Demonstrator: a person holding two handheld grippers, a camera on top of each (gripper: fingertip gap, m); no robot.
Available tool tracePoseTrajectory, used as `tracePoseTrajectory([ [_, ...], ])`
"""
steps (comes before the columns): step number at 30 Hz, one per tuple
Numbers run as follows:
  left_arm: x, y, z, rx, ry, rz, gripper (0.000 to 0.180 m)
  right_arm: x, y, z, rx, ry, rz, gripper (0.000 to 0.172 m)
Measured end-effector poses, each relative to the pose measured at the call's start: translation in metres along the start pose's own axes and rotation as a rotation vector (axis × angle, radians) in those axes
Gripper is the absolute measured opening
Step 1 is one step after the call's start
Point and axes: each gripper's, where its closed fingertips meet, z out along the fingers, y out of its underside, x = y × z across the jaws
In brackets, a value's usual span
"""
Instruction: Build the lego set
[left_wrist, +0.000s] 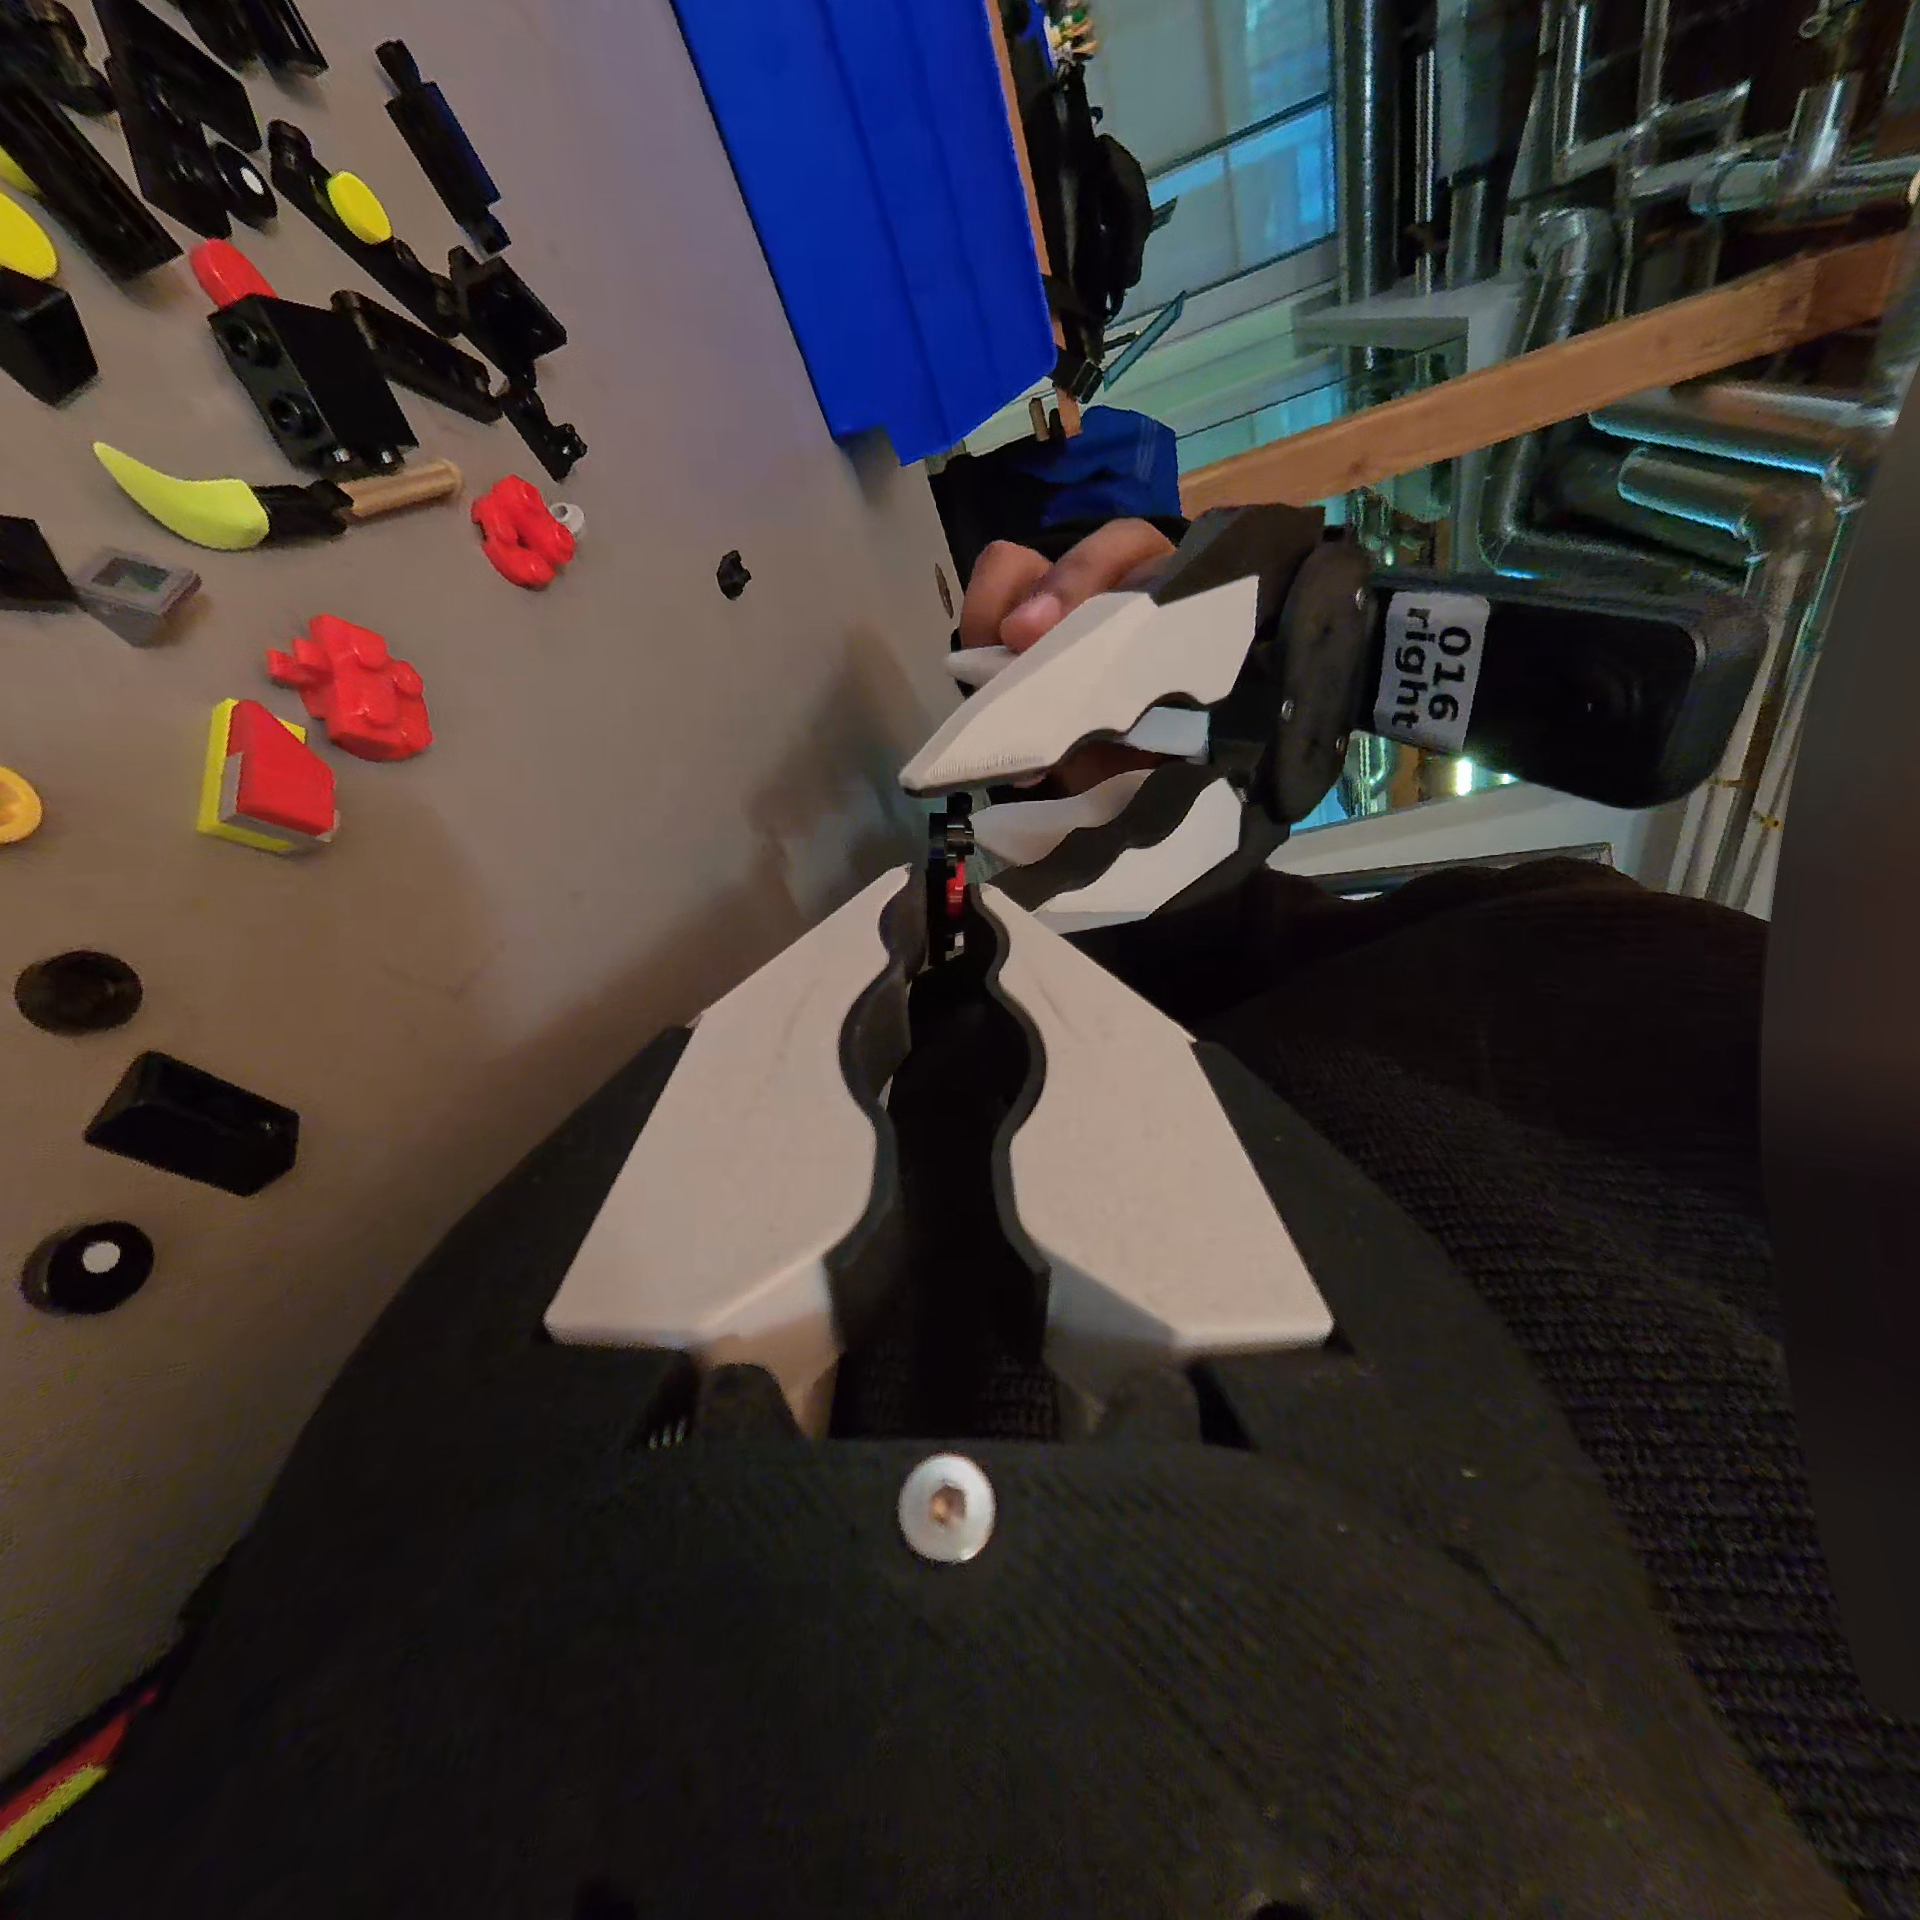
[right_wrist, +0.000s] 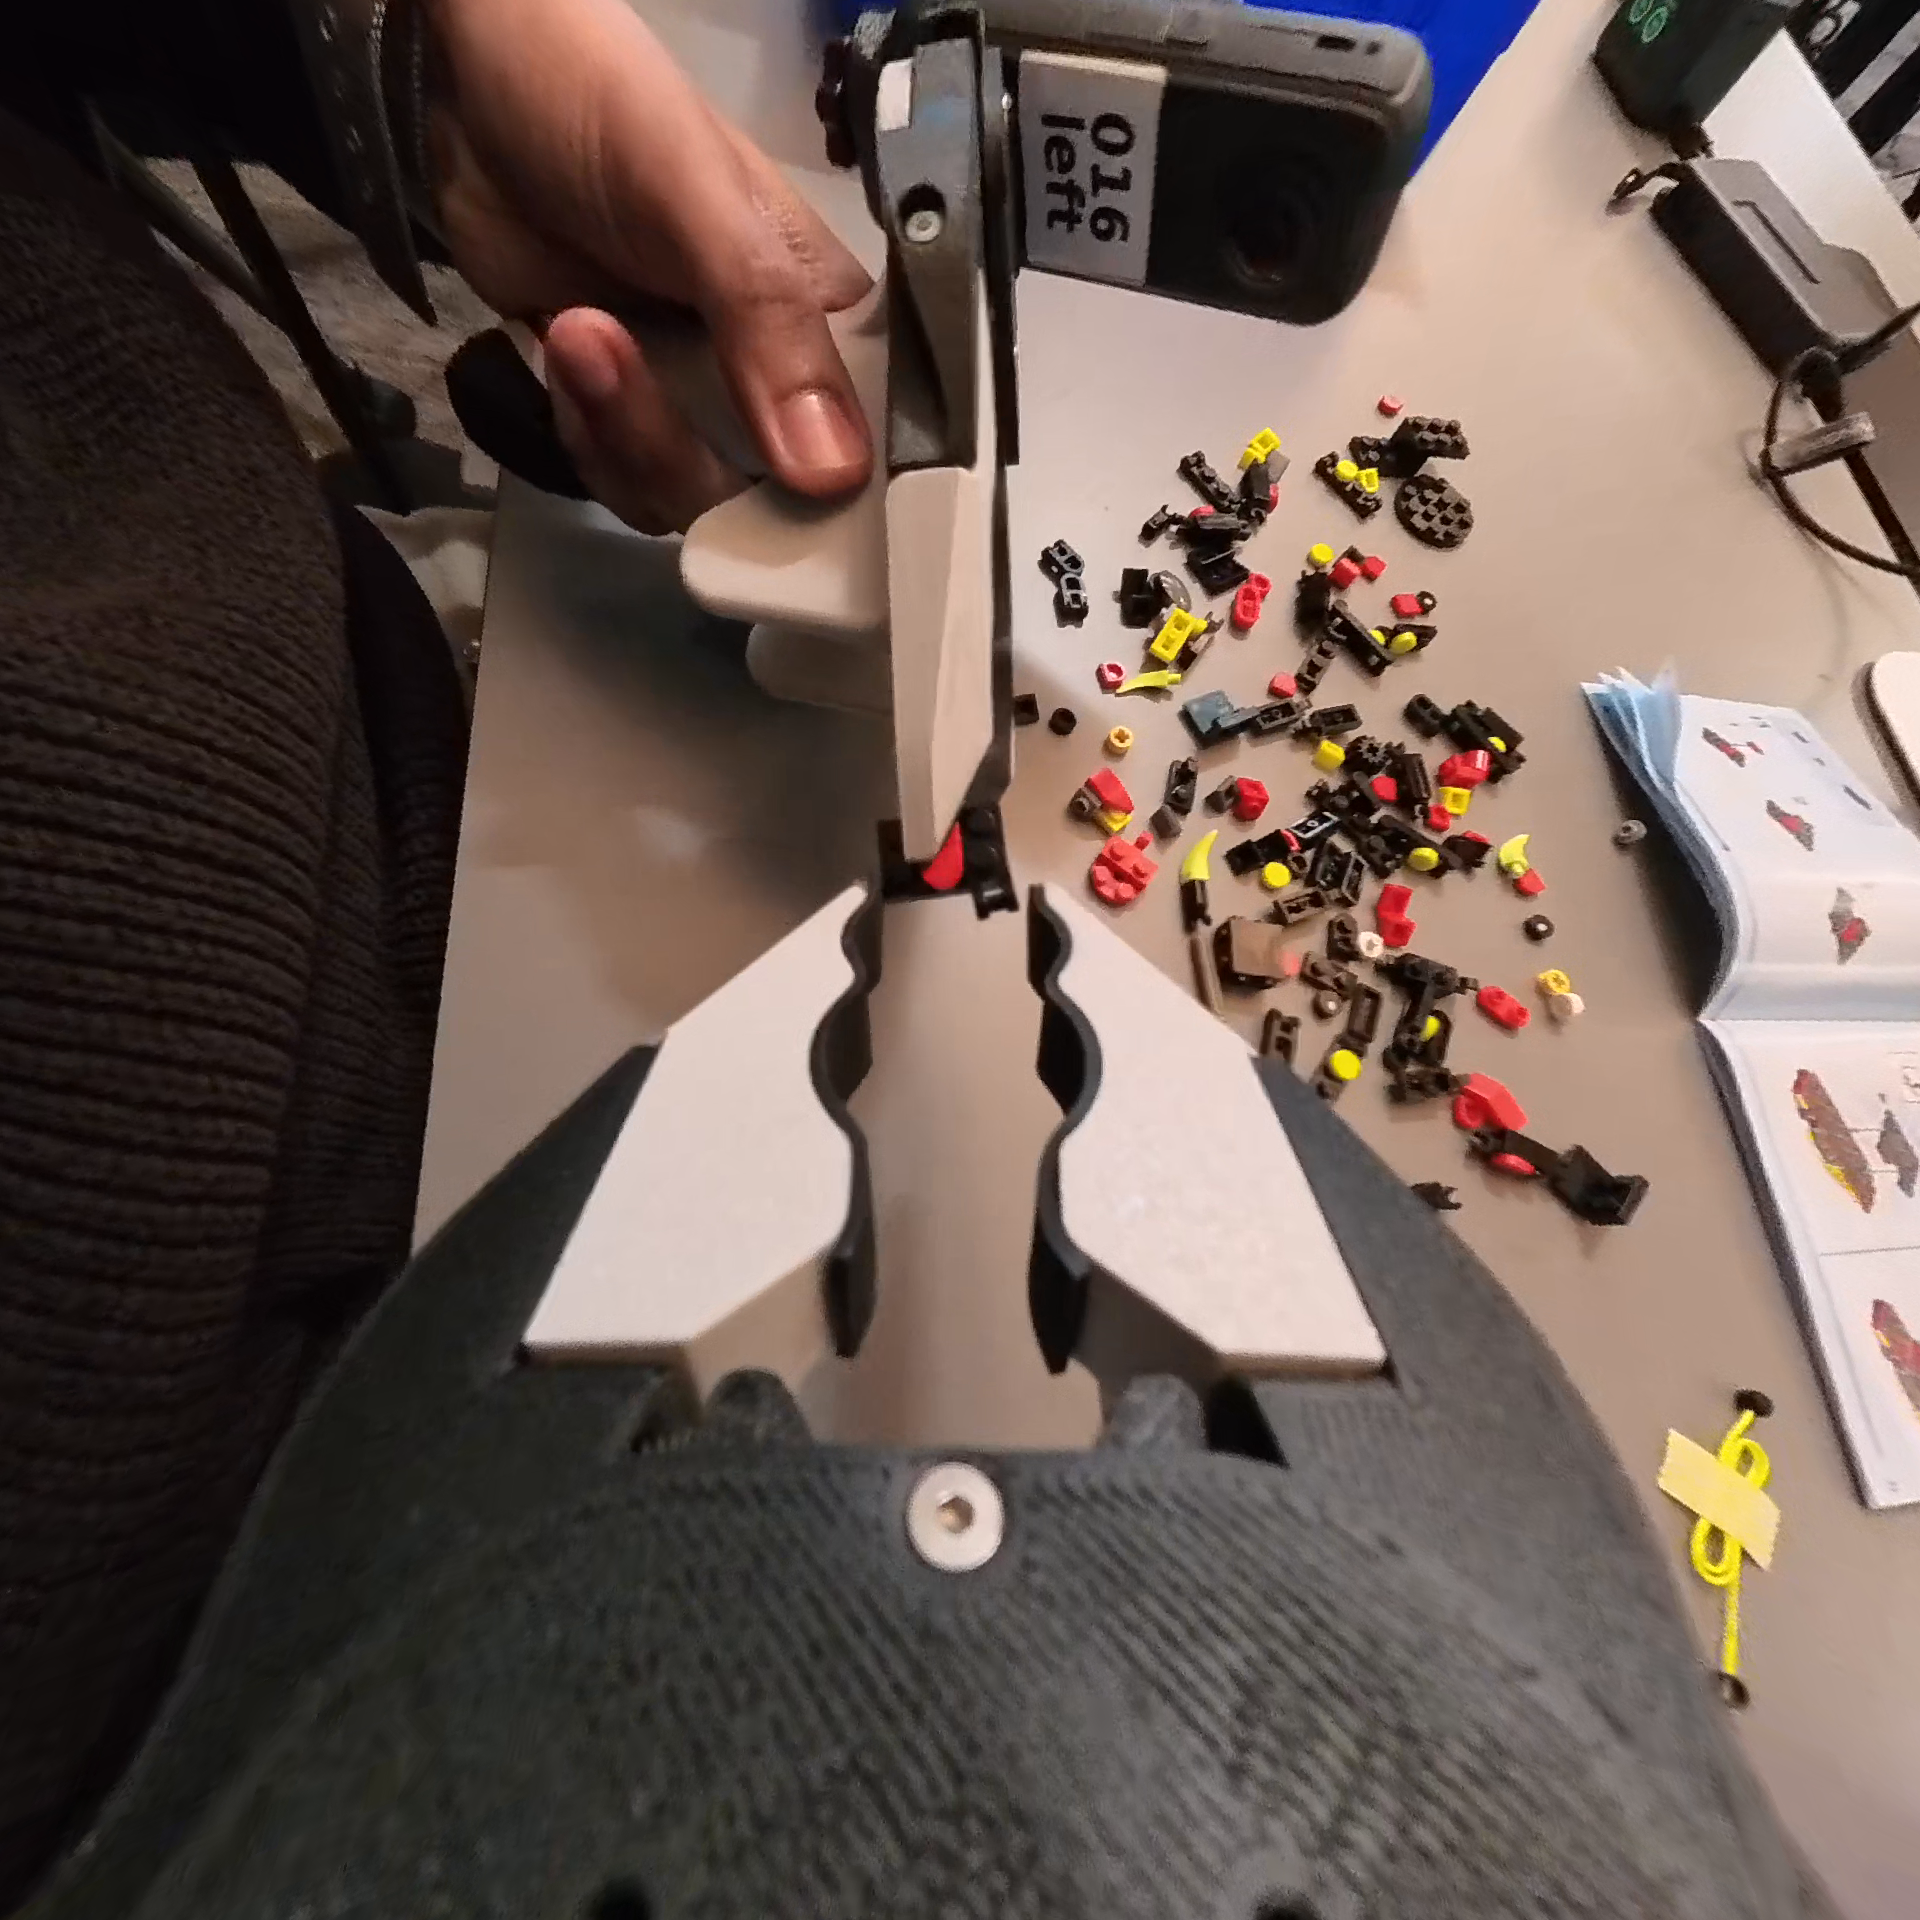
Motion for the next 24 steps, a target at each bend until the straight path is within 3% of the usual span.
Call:
tracePoseTrajectory([
  [24, -0.0026, -0.0022, -0.001, 0.009, -0.016, -0.017, 0.003, 0.0001, 0.0029, 0.0023, -0.073, 0.008, 0.042, 0.022],
])
